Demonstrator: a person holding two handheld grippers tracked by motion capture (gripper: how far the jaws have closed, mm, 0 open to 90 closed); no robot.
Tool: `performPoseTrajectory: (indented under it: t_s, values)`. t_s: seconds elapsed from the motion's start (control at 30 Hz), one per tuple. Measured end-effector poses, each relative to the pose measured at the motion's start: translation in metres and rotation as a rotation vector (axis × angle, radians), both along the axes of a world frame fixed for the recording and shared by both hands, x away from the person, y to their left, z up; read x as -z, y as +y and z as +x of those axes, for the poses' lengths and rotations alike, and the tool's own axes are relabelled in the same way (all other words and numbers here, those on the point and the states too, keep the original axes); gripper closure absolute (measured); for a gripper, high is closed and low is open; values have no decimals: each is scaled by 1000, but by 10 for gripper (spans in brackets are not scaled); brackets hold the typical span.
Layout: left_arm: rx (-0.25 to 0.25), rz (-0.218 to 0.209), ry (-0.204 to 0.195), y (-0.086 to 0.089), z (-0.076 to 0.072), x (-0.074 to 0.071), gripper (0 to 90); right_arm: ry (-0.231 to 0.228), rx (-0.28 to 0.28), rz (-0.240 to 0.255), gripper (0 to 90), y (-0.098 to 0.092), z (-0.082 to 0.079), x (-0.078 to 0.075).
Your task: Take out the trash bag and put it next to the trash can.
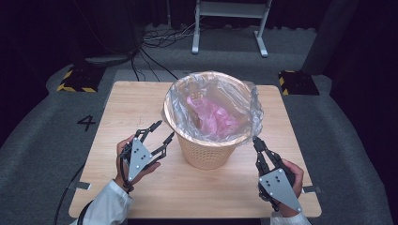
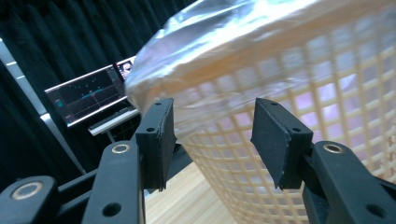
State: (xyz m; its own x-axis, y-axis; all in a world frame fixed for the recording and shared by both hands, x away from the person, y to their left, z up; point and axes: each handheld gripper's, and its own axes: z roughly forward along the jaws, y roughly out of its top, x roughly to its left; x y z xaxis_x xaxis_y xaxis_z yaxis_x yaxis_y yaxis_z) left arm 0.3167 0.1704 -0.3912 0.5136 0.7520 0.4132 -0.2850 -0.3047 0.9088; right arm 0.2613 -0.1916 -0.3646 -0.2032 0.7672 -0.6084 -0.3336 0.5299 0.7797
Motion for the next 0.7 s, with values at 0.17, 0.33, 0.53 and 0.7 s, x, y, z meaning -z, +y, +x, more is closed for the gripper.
performPoseTrajectory:
  t_s: [0.17, 0.33, 0.53, 0.7]
  values:
    - [43, 73, -44, -10, -6, -4, 586, -21, 2, -3, 900, 6, 2, -13]
    - [84, 124, -76, -26, -12, -7, 661, -35, -19, -48, 900, 17, 2, -24]
    - [116, 150, -84, -36, -18, -10, 759, -40, -58, -65, 900, 28, 2, -34]
    - [129, 187, -97, -46, -23, -8, 780, -34, -108, -107, 900, 44, -2, -37]
